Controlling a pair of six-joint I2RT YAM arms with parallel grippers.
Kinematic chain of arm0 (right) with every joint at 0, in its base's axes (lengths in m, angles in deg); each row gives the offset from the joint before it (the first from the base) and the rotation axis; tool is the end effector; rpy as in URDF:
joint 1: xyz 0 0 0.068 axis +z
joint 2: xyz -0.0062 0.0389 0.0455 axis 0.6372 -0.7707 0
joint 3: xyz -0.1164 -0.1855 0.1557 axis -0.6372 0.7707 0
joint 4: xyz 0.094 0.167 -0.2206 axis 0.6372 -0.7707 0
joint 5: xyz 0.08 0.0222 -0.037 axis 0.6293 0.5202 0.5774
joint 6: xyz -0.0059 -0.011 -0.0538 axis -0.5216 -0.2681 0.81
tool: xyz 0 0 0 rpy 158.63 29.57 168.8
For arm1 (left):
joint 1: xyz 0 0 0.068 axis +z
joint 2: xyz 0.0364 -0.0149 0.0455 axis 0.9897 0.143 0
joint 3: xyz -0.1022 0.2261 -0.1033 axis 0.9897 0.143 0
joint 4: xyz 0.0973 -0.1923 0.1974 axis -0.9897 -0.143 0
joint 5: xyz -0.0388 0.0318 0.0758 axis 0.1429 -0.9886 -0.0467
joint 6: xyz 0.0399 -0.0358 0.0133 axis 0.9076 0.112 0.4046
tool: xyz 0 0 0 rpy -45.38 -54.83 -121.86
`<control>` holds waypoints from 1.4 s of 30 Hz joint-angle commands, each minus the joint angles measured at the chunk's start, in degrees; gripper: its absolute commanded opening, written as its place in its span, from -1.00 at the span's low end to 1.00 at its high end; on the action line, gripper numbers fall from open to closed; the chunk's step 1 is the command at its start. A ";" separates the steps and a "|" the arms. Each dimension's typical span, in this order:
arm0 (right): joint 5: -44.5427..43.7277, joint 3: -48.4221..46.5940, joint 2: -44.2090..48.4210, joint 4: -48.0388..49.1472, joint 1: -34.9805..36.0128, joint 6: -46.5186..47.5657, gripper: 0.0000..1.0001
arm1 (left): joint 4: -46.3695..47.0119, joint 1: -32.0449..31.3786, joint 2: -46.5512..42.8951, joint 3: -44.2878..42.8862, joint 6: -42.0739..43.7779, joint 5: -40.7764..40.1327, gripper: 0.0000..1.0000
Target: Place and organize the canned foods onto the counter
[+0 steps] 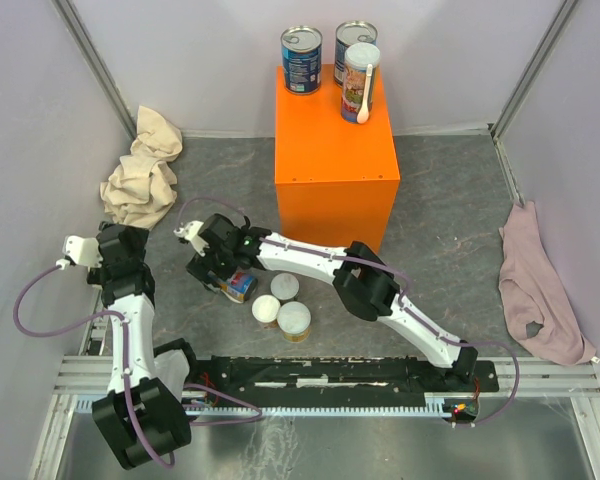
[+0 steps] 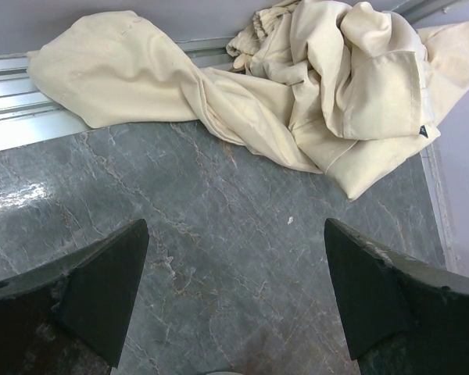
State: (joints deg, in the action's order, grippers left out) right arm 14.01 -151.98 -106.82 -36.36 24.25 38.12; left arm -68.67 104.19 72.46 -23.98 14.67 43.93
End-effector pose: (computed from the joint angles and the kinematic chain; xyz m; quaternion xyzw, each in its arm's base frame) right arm 0.2558 0.5308 0.1588 -0.4762 0.7937 0.2562 0.2787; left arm 0.2046 0.0998 0.2335 -0.5882 0.6200 0.0370 0.5180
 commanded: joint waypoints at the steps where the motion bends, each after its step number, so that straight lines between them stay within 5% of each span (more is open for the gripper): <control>1: 3.18 -2.94 -1.56 0.50 0.14 -1.79 0.81 | 2.47 0.42 -0.17 0.12 -2.45 -0.11 0.99; 4: 4.02 -2.62 -1.72 0.58 0.06 -2.22 0.67 | 2.76 0.35 0.01 0.25 -2.43 0.21 0.99; 13: 4.49 -0.02 1.77 3.25 0.11 -2.70 -0.77 | 3.00 0.47 0.14 0.44 -2.28 0.46 0.98; 19: 3.94 1.64 5.55 6.40 0.16 -2.61 -0.97 | 3.06 0.40 0.27 0.48 -2.31 0.64 0.99; 42: -0.90 11.51 22.95 14.37 0.70 -1.60 -0.98 | 3.58 0.47 0.89 0.75 -2.80 2.30 0.99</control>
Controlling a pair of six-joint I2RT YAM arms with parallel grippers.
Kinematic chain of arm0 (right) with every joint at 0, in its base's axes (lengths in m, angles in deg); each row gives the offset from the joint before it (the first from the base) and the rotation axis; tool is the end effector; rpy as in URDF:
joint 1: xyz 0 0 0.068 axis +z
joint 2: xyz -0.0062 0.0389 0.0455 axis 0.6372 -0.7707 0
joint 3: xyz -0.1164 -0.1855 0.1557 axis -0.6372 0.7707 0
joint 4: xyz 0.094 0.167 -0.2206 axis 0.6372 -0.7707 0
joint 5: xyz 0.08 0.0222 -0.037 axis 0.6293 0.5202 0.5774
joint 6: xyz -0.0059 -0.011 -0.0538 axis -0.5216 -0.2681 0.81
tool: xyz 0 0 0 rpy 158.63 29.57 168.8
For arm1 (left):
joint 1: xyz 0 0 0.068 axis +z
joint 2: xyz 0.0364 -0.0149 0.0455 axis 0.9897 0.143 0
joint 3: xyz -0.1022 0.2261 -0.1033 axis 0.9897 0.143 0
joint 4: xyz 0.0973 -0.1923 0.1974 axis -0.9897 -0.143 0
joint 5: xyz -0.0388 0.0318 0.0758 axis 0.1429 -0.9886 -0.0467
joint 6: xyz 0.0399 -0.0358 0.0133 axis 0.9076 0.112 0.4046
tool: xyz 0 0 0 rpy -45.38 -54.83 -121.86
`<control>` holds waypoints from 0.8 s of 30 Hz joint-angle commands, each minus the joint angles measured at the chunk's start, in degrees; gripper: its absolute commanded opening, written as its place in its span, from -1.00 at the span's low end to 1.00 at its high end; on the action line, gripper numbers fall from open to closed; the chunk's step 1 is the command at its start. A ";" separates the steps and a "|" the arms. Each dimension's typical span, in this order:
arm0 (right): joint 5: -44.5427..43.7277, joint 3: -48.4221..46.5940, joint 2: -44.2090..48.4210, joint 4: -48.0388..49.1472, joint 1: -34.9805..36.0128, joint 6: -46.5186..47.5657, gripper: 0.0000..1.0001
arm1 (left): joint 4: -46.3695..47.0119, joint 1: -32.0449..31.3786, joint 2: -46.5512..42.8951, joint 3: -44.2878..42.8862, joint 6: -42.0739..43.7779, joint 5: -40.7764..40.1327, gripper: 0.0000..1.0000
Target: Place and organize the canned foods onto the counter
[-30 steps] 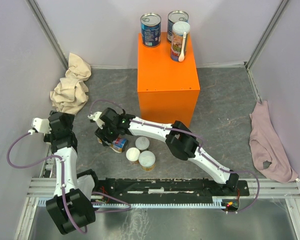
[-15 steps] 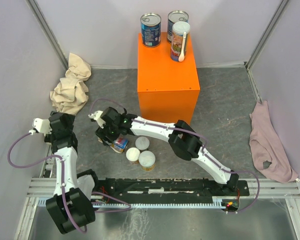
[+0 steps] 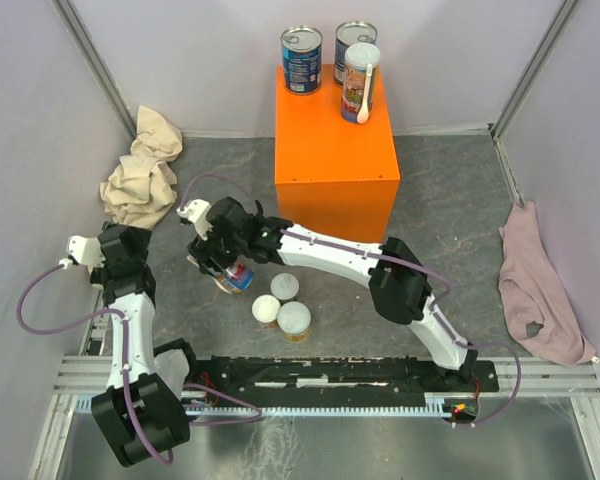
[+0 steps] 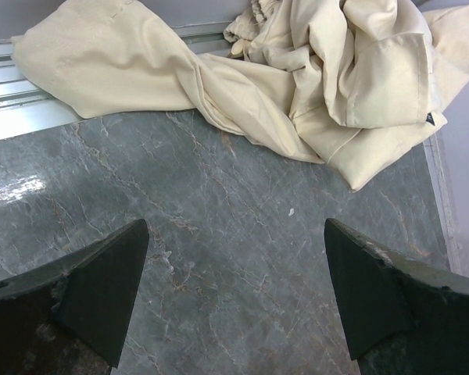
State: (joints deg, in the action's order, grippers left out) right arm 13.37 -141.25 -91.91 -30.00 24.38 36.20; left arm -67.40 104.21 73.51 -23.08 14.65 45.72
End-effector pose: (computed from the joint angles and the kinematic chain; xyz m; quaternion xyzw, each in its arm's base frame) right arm 0.2409 0.5024 0.2436 -0.4476 0.7666 0.3035 0.3464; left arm 0.2072 0.0998 0.2257 -0.5848 0.6292 0.0256 0.5113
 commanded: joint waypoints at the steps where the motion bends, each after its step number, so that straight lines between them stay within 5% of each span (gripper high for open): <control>1: -0.45 1.16 8.77 8.24 0.67 0.49 -0.98 | 2.34 0.45 -0.09 -0.10 -2.83 0.55 0.99; 24: -4.31 -0.02 30.13 14.50 1.45 8.40 -0.98 | 2.34 0.38 0.19 0.12 -2.52 0.34 0.99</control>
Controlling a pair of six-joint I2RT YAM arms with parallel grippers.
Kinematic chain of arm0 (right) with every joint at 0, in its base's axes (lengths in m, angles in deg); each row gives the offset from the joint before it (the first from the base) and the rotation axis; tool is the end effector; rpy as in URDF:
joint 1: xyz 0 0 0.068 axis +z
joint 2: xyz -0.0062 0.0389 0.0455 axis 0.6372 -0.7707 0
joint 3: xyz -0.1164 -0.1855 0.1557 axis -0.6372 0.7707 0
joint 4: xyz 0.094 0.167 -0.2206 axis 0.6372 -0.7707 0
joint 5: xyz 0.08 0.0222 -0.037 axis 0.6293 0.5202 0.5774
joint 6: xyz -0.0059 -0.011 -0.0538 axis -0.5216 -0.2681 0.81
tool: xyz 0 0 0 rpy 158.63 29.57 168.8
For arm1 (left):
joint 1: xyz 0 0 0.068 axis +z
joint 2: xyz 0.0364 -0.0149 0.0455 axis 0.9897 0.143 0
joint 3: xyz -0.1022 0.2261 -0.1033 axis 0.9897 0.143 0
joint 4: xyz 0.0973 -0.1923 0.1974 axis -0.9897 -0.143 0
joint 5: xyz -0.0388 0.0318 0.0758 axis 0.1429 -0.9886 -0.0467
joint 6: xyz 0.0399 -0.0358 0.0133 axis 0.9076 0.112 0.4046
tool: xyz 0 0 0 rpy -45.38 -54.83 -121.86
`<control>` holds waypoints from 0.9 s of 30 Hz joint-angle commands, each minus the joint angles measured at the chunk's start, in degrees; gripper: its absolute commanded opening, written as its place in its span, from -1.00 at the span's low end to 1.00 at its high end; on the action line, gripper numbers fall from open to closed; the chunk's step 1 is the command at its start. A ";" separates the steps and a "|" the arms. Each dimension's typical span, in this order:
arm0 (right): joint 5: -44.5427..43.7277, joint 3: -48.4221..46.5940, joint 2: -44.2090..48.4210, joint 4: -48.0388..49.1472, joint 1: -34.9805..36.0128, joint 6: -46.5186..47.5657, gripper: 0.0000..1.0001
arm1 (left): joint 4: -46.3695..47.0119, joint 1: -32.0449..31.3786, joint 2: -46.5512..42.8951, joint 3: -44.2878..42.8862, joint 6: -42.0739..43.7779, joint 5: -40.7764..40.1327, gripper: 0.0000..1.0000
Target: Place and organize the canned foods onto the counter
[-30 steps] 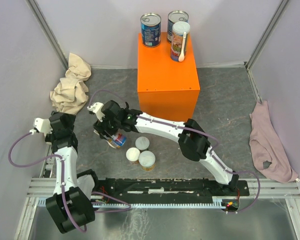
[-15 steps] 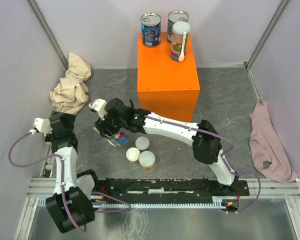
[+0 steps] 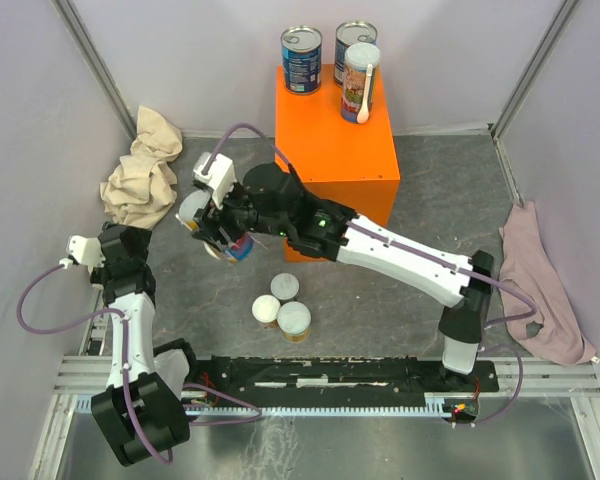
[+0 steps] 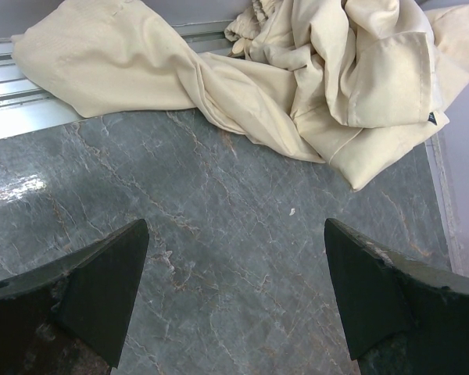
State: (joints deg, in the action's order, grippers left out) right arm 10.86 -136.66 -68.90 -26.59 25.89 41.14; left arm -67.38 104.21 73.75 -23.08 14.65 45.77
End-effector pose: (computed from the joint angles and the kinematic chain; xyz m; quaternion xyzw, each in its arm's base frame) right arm 0.1931 0.4292 0.4195 -0.4318 0.6562 0.3626 0.5015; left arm 0.2077 0.0999 0.2248 -0.5850 0.6304 0.0258 0.5097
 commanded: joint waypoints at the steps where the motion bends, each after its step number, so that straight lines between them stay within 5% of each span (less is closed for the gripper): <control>1: -1.94 -4.96 7.65 11.40 -0.13 3.90 -0.98 | 2.30 0.34 -0.05 0.11 -2.51 0.24 0.99; 27: 1.34 -6.42 10.59 29.10 -19.41 -1.03 -0.98 | 3.30 0.34 0.81 0.51 -2.25 1.78 0.99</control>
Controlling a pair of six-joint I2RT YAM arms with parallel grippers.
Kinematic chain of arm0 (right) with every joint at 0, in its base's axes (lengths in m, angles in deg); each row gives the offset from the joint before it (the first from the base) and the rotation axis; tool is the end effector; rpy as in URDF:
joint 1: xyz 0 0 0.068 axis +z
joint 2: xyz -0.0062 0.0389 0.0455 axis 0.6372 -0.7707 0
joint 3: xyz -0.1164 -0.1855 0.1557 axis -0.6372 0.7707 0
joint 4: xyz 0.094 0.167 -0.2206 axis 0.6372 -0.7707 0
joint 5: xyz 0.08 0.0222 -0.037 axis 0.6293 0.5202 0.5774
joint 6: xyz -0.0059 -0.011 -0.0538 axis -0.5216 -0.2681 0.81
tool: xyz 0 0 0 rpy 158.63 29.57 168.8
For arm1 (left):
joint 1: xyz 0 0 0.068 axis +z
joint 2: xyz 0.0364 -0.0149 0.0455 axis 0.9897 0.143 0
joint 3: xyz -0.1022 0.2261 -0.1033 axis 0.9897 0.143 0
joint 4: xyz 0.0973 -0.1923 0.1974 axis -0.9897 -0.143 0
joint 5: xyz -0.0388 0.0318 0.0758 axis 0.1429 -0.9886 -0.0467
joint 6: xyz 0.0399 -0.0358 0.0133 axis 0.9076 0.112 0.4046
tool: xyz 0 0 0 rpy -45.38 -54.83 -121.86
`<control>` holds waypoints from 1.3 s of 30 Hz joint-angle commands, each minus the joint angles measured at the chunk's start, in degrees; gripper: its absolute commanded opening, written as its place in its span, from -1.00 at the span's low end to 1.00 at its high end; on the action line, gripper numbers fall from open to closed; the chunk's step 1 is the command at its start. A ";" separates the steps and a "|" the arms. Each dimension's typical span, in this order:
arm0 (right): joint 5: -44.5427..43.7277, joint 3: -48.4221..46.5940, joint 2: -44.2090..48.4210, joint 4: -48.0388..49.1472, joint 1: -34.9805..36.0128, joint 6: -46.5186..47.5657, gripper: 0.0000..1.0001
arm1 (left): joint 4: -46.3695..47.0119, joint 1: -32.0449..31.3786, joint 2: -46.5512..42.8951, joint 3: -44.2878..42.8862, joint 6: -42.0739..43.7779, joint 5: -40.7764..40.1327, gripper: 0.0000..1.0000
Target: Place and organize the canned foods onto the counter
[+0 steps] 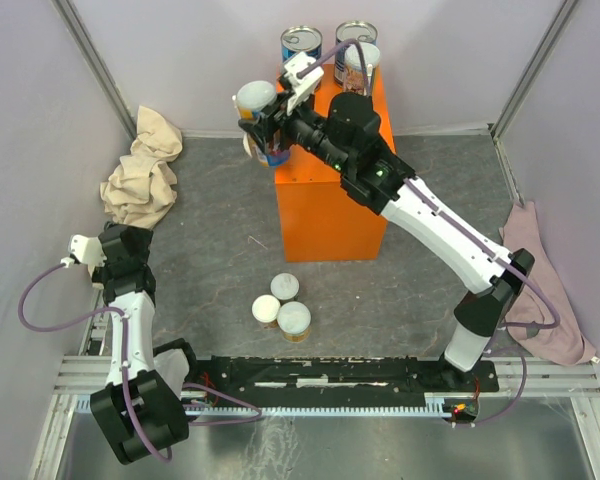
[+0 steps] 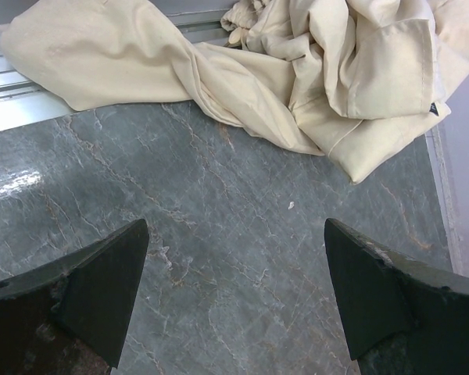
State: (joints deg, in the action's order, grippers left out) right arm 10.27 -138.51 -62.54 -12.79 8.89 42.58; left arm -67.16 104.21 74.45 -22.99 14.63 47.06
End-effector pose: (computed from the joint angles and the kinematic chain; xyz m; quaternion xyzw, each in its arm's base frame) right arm 0.2835 0.3232 0.5062 -0.2854 0.5876 0.3278 0.6826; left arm 0.2095 0.0998 0.2219 -0.5826 0.6373 0.0176 0.5041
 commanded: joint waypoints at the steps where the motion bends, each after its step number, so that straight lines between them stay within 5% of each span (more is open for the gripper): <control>1: 2.10 -4.33 4.13 15.91 -2.87 -3.04 -0.98 | 3.21 0.41 0.13 0.44 -2.33 0.61 0.99; 17: 1.59 -2.53 0.05 21.92 -13.01 -8.34 -0.98 | 4.01 0.34 0.82 0.81 -2.38 1.73 1.00; 39: 0.98 2.80 -2.17 25.18 -14.62 -8.39 -0.98 | 4.49 0.34 1.31 0.97 -2.31 2.08 1.00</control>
State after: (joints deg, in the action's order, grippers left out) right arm 11.49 -134.43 -66.36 0.25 -5.74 33.86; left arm -65.59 104.21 75.69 -22.14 14.63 48.67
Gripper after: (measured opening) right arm 0.719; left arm 0.997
